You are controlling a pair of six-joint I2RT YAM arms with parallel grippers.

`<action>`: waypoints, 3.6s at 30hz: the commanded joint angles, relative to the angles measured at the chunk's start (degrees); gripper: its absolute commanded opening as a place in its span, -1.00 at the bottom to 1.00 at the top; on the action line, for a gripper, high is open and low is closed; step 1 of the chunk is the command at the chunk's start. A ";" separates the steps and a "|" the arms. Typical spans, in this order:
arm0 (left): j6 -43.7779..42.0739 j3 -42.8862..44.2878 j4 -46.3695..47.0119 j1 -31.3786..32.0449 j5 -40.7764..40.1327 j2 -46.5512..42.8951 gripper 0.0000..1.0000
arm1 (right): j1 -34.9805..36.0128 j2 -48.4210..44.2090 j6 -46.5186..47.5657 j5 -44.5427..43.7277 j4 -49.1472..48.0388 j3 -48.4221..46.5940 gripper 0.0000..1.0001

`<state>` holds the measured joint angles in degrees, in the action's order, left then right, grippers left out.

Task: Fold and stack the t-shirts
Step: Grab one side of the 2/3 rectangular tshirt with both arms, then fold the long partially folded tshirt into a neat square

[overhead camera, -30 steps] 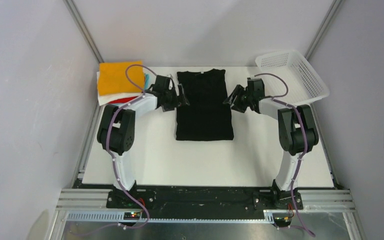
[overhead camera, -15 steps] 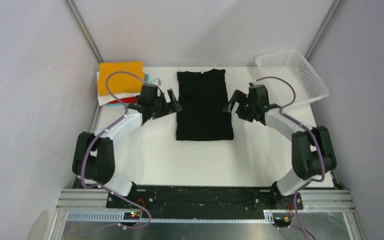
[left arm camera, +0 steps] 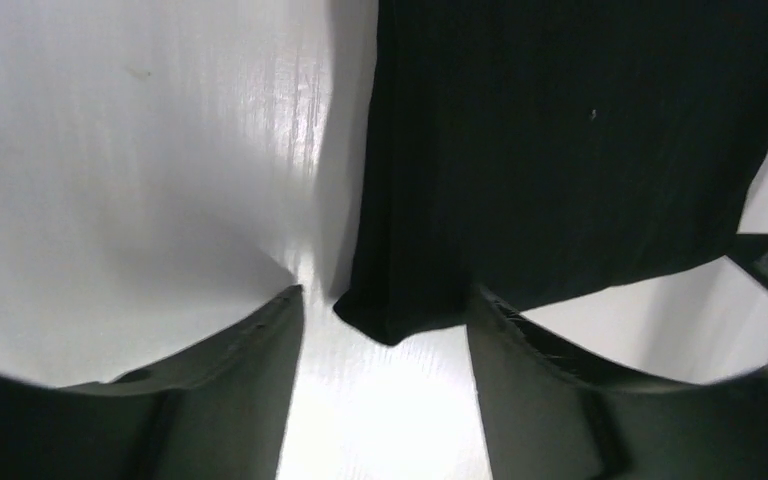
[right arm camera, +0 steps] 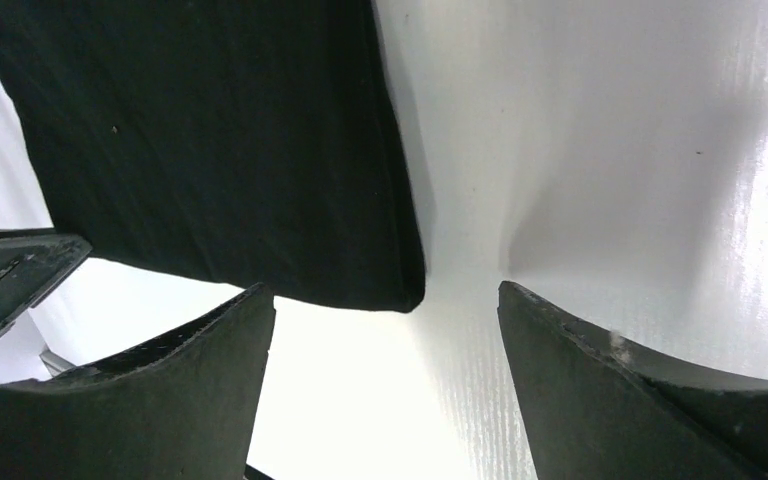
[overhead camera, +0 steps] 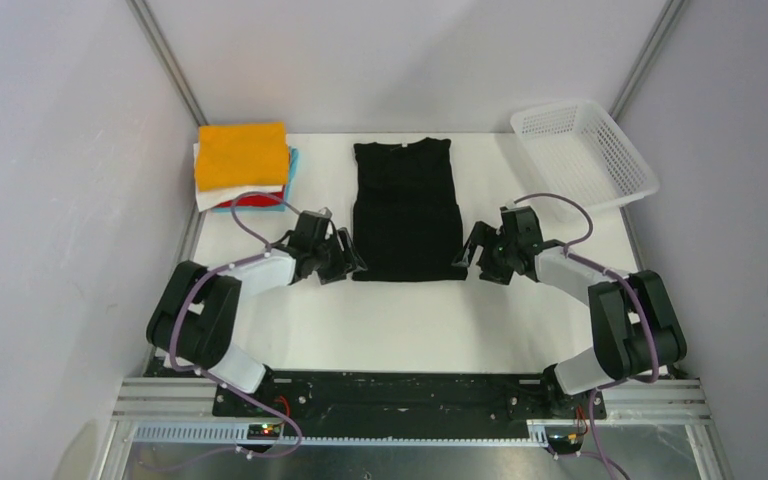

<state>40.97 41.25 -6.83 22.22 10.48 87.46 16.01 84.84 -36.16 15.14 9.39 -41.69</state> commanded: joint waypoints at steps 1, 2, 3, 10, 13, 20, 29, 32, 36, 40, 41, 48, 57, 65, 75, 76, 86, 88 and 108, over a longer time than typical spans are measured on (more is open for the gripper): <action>2.38 0.02 3.74 0.15 2.77 3.89 0.20 | 0.47 1.72 -1.36 1.47 -2.72 -0.38 0.69; 2.55 -0.55 3.79 0.13 3.27 4.05 0.02 | 0.49 1.95 -1.65 1.52 -2.91 -0.35 0.66; 2.87 -0.95 3.85 0.22 3.38 4.02 -0.04 | 0.51 2.27 -1.82 1.73 -3.07 -0.33 0.64; 3.63 -5.36 2.46 0.20 -0.40 1.55 -0.12 | 0.82 3.31 -2.49 1.46 -3.84 -0.30 0.52; 3.36 -5.53 1.50 0.22 -3.23 1.40 -0.16 | 0.86 3.93 -2.65 1.33 -4.24 -0.26 0.49; 3.26 -5.07 1.12 0.21 -2.45 3.23 -0.63 | 0.99 6.02 -3.39 2.07 -5.60 -0.30 0.38; 2.10 -5.50 1.28 0.28 -3.35 4.20 -1.00 | 1.38 7.92 -3.93 3.55 -4.59 -0.08 -0.06; 2.05 -6.34 1.39 0.59 -4.86 2.50 -1.00 | 1.86 7.84 -4.19 2.65 -4.47 0.63 -0.20; 1.72 -7.40 2.06 0.92 -5.80 1.39 -1.00 | 1.94 8.38 -4.58 1.50 -4.40 1.10 -0.44; 2.23 -8.86 2.96 2.06 -4.00 0.65 -1.00 | 2.86 6.96 -4.03 0.73 -2.95 1.58 -0.72; 2.83 -9.50 3.20 2.90 -4.31 -0.33 -1.00 | 3.05 5.79 -3.93 0.13 -2.52 2.20 -0.79; 7.41 -21.06 1.51 7.91 -6.29 -9.53 -1.00 | 7.31 -4.66 -2.25 -0.53 5.00 9.12 -1.00; 20.22 -31.78 -11.77 24.12 -9.96 -36.40 -1.00 | 20.15 -28.10 -10.70 -1.17 19.41 21.71 -1.00; 27.61 -29.36 -18.39 38.77 -13.60 -50.98 -1.00 | 31.32 -42.64 -16.31 -0.20 27.09 22.40 -1.00; 13.23 -14.19 -20.33 38.63 -21.65 -50.94 -1.00 | 27.87 -41.09 -4.20 -5.06 37.20 4.11 -1.00; 12.10 -13.00 -20.33 38.24 -24.22 -50.57 -1.00 | 26.51 -40.73 -2.40 -6.09 37.00 2.77 -1.00; -1.00 1.98 -14.94 23.24 -32.21 -39.42 -1.00 | 9.21 -31.71 3.36 -0.58 21.53 -6.37 -1.00; -2.87 4.89 -13.27 19.13 -29.90 -35.99 -1.00 | 6.50 -29.02 4.10 1.69 19.89 -8.16 -1.00; -9.67 31.41 -10.59 2.15 -17.77 -1.83 -1.00 | -7.47 -3.83 4.52 12.70 8.46 -21.16 -1.00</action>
<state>33.74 67.46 -19.53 27.14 -7.38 81.60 10.63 78.17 -32.34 26.41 21.50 -58.98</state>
